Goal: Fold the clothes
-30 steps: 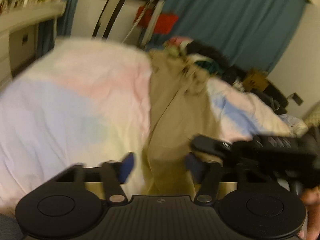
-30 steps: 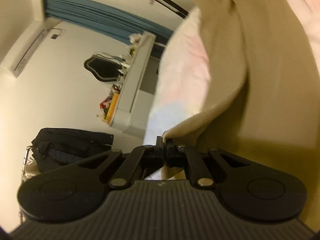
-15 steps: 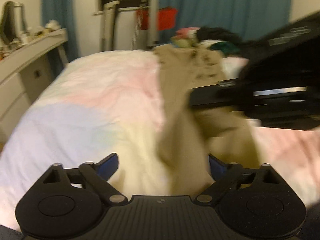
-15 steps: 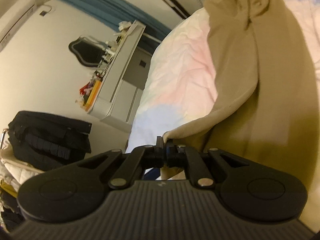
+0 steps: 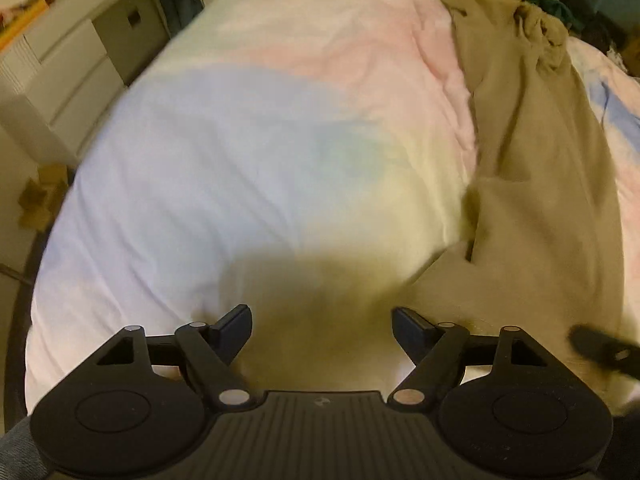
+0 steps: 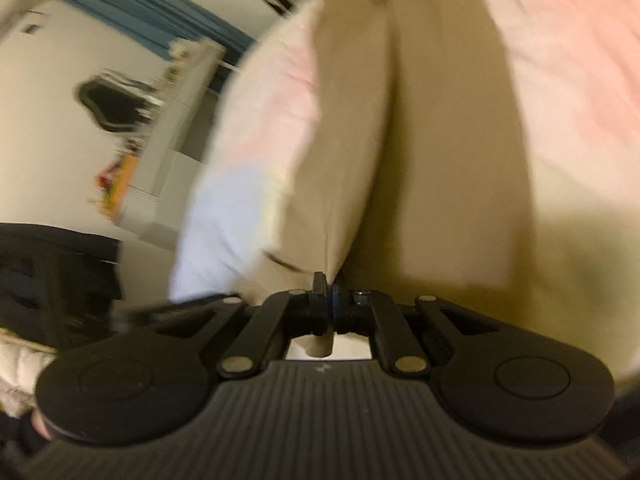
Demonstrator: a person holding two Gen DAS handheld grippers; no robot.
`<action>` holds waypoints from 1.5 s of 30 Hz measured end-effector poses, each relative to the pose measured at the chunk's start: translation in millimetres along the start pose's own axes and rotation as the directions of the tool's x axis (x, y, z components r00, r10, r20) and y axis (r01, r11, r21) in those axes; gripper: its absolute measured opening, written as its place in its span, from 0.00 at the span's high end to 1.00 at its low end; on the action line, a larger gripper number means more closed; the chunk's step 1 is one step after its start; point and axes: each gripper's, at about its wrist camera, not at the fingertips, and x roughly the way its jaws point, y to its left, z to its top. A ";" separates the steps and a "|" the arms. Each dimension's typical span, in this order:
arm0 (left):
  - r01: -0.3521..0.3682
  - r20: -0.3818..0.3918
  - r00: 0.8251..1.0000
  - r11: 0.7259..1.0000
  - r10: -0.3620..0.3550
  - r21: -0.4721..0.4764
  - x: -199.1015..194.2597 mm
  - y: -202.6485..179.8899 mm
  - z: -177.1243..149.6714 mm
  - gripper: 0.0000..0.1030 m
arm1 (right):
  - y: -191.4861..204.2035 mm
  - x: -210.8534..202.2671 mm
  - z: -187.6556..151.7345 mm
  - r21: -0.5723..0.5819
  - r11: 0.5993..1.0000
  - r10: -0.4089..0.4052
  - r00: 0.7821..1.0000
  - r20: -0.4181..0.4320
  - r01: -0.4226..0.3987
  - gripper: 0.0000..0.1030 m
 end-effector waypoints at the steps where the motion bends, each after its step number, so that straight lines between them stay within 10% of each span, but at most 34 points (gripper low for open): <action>1: 0.030 -0.004 1.000 1.000 -0.030 -0.002 -3.0 4.0 -0.5 0.23 | -3.5 0.9 -1.5 0.009 1.000 -0.009 1.000 -0.024 0.009 0.92; 6: 0.286 0.017 0.958 0.957 -0.285 -0.046 -20.9 20.9 1.5 0.15 | -14.9 -11.1 -2.3 0.040 0.999 -0.019 0.991 -0.129 0.024 0.89; 8: 0.389 0.012 0.921 0.917 -0.389 -0.085 -20.9 27.1 6.0 0.15 | -16.2 -25.2 -2.4 0.031 0.999 -0.018 0.993 -0.113 0.022 0.72; 10: 0.441 0.012 0.897 0.891 -0.442 -0.111 -12.7 27.9 10.4 0.14 | -17.5 -40.5 -1.7 0.020 0.999 -0.029 0.998 -0.063 0.030 0.34; 13: 0.474 -0.001 0.877 0.868 -0.480 -0.150 11.2 21.3 20.2 0.18 | -19.9 -61.5 1.8 0.001 0.997 -0.077 0.994 0.071 0.077 0.33; 19: 0.427 -0.041 0.900 0.898 -0.433 -0.110 55.1 -5.6 37.1 0.32 | -62.8 -41.2 15.6 0.148 0.973 -0.193 0.978 0.084 0.180 0.42; 21: 0.466 -0.032 0.883 0.883 -0.468 -0.054 47.0 -8.4 31.5 0.43 | -77.2 -35.7 18.3 0.228 0.962 -0.166 0.985 0.055 0.149 0.44; 23: 0.520 -0.087 0.849 0.853 -0.521 -0.037 43.4 -8.0 25.2 0.84 | -73.9 -31.3 19.2 0.203 0.971 -0.135 0.990 0.032 0.126 0.44; 24: 0.553 -0.139 0.820 0.831 -0.555 -0.058 44.0 -6.6 20.7 0.89 | -71.6 -27.1 18.1 0.188 0.976 -0.116 0.993 0.007 0.113 0.44; 30: 0.580 -0.152 0.790 0.804 -0.594 -0.126 27.8 8.7 10.8 0.90 | -62.5 -9.3 11.2 0.139 0.987 -0.063 0.993 -0.099 0.076 0.44; 33: 0.550 -0.163 0.797 0.811 -0.581 -0.198 43.9 15.8 14.0 0.80 | -58.2 -7.0 10.4 0.110 0.988 -0.092 0.989 -0.112 0.105 0.81; 38: 0.567 -0.157 0.784 0.796 -0.601 -0.213 53.2 9.5 17.9 0.52 | -44.9 -19.4 7.8 0.044 0.992 -0.117 0.991 -0.064 0.120 0.91; 40: 0.580 -0.152 0.776 0.788 -0.612 -0.208 54.8 5.5 19.1 0.56 | -41.9 -34.5 6.2 0.038 0.994 -0.104 0.994 -0.024 0.105 0.92; 42: 0.601 -0.140 0.768 0.779 -0.625 -0.181 49.9 2.2 18.5 0.87 | -37.4 -49.3 7.0 0.029 0.995 -0.095 0.995 0.017 0.095 0.92; 45: 0.649 -0.086 0.741 0.743 -0.666 -0.164 31.6 7.0 18.0 0.90 | -27.7 -71.0 13.3 0.011 0.996 -0.091 0.993 0.076 0.091 0.93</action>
